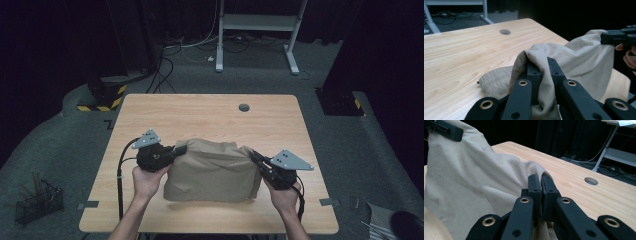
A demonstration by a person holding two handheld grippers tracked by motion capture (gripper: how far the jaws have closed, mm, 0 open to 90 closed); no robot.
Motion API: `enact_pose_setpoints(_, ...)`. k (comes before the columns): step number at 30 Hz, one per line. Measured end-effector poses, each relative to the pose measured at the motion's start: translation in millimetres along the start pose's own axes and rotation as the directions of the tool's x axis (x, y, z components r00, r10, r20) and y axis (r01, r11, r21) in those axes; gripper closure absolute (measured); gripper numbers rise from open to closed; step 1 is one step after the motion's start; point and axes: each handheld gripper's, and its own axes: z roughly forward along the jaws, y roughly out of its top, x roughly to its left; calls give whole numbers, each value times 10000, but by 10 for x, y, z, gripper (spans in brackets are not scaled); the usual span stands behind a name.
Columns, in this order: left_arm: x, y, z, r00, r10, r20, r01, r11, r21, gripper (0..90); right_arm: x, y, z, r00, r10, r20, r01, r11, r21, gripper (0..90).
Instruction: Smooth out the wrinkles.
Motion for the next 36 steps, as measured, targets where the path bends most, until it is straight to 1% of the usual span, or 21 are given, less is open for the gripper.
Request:
enact_pose_setpoints(2, 41, 17, 24, 10000, -72, -48, 72, 9999, 87, 834, -26, 20, 48, 9999, 97, -46, -96, 9999, 75, 876)
enact_pose_setpoints(4, 83, 33, 49, 9999, -124, -94, 125, 9998, 150, 834, -40, 41, 76, 10000, 18, -31, -17, 9999, 111, 876)
enact_pose_setpoints(7, 147, 51, 96, 9995, -313, -99, 315, 9994, 170, 833, -71, 69, 131, 10000, 56, -9, -56, 9998, 180, 875)
enact_pose_setpoints(8, 171, 57, 112, 9995, -286, -135, 289, 9993, 224, 833, -85, 75, 151, 10000, 62, 14, -62, 9997, 216, 875)
enact_pose_setpoints(11, 232, 67, 167, 9986, -513, -155, 517, 9983, 257, 833, -128, 78, 216, 9996, 276, 34, -277, 9991, 322, 875)
enact_pose_setpoints(13, 262, 71, 207, 9983, -532, -247, 539, 9981, 295, 833, -157, 77, 258, 9994, 345, 60, -347, 9987, 372, 875)
enact_pose_setpoints(16, 291, 87, 258, 9983, -440, -369, 454, 9983, 374, 833, -193, 68, 317, 9988, 477, 151, -483, 9978, 453, 875)
enact_pose_setpoints(21, 323, 126, 319, 9981, -414, -456, 434, 9981, 447, 832, -242, 59, 370, 9977, 634, 252, -647, 9965, 536, 875)
enact_pose_setpoints(24, 345, 138, 356, 9978, -459, -483, 482, 9977, 480, 833, -273, 61, 405, 9970, 717, 301, -735, 9952, 640, 875)
enact_pose_setpoints(25, 356, 135, 367, 9974, -543, -476, 567, 9972, 497, 832, -286, 62, 419, 9968, 737, 306, -755, 9950, 654, 875)
enact_pose_setpoints(27, 385, 126, 391, 9969, -582, -525, 612, 9965, 564, 833, -310, 61, 454, 9958, 859, 313, -879, 9938, 685, 875)
enact_pose_setpoints(30, 415, 117, 411, 9960, -565, -693, 608, 9963, 614, 833, -326, 63, 514, 9955, 882, 338, -905, 9929, 767, 875)
enact_pose_setpoints(33, 442, 114, 420, 9949, -665, -753, 712, 9955, 624, 833, -326, 70, 556, 9954, 891, 349, -919, 9919, 873, 876)
enact_pose_setpoints(36, 463, 109, 437, 9948, -604, -825, 658, 9957, 646, 833, -328, 83, 583, 9956, 847, 390, -879, 9920, 908, 876)
